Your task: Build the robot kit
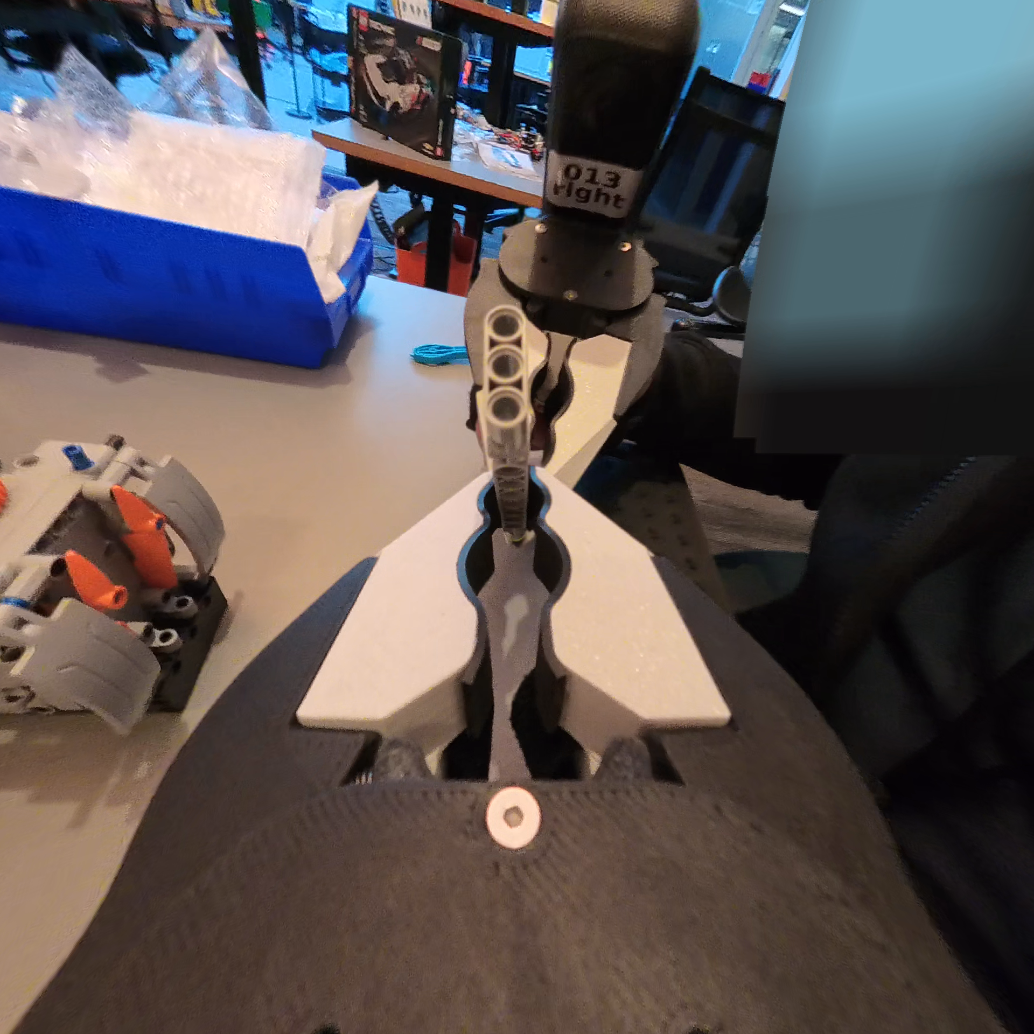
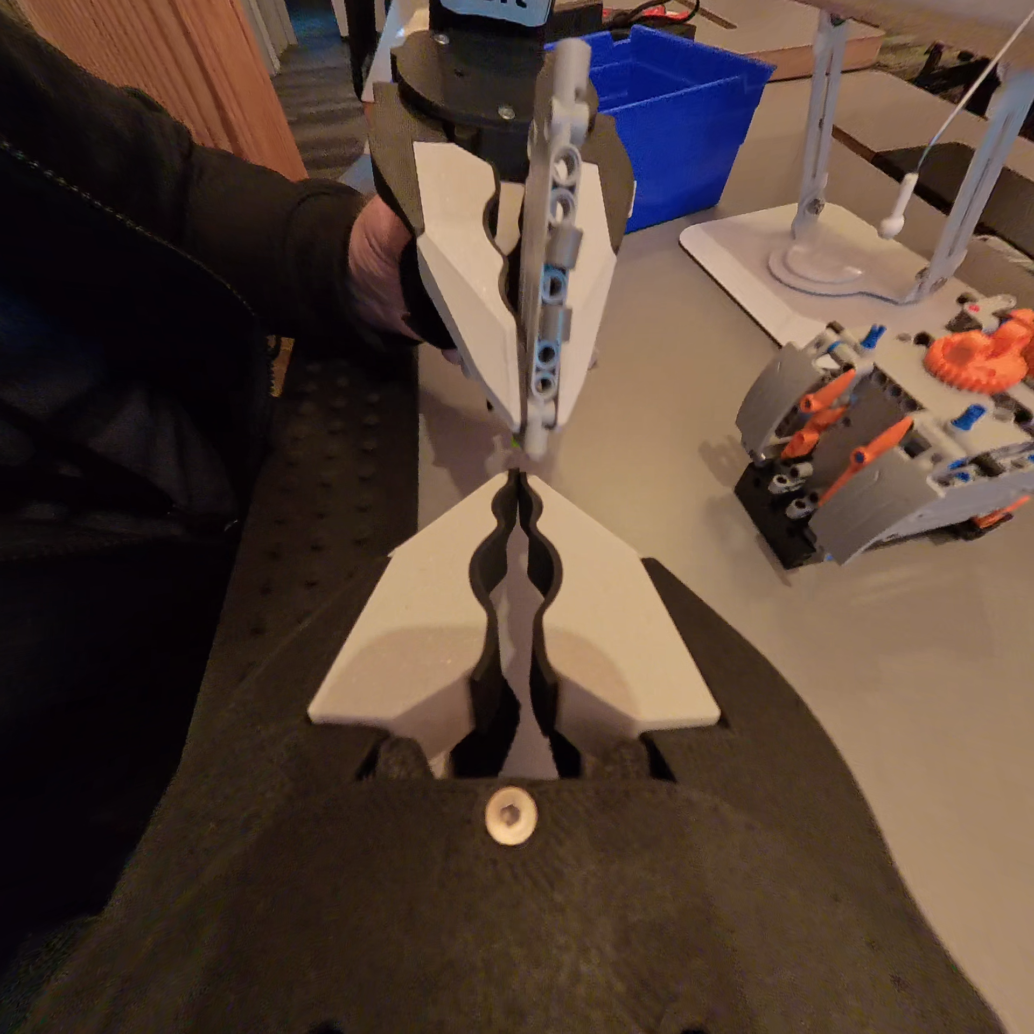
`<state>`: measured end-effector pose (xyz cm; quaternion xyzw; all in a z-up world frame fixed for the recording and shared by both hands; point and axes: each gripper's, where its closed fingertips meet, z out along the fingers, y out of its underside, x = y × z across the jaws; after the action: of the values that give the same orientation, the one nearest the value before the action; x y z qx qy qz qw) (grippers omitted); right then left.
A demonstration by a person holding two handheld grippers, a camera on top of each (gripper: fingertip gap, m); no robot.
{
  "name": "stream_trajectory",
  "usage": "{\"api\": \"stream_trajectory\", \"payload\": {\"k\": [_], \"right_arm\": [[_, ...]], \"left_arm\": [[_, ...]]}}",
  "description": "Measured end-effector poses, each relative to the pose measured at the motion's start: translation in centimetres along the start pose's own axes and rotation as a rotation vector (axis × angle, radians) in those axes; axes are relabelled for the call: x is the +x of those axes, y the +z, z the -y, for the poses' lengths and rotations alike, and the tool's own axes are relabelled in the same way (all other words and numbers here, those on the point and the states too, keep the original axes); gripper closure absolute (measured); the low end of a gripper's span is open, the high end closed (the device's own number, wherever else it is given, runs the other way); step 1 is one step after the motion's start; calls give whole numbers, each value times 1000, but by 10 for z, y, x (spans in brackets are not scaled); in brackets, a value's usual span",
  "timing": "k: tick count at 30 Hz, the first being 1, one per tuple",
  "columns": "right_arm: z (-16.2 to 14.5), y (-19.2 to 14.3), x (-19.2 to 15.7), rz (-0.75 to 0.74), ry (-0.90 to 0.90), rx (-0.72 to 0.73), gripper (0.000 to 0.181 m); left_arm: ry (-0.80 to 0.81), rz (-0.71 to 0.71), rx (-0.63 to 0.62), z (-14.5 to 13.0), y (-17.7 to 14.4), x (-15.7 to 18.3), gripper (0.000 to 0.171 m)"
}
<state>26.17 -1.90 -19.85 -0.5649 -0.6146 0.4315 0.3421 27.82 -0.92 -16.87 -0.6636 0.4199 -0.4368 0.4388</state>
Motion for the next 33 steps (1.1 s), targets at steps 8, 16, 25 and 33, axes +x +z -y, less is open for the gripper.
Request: {"api": "stream_trajectory", "payload": {"k": [8,16,25,33], "right_arm": [[-5,-36,17,-53,114,126,181],[-13,-48,17,-75,148,114,181],[-15,-36,15,-107,132,58,181],[-18,-22,16,-111,139,33,180]], "left_arm": [[9,111,-43,-6,-31,-12,166],[37,227,-105,-31,-48,-9,166],[7,265,-162,-48,-52,-21,166],[-6,360,-328,-79,-45,-41,165]]}}
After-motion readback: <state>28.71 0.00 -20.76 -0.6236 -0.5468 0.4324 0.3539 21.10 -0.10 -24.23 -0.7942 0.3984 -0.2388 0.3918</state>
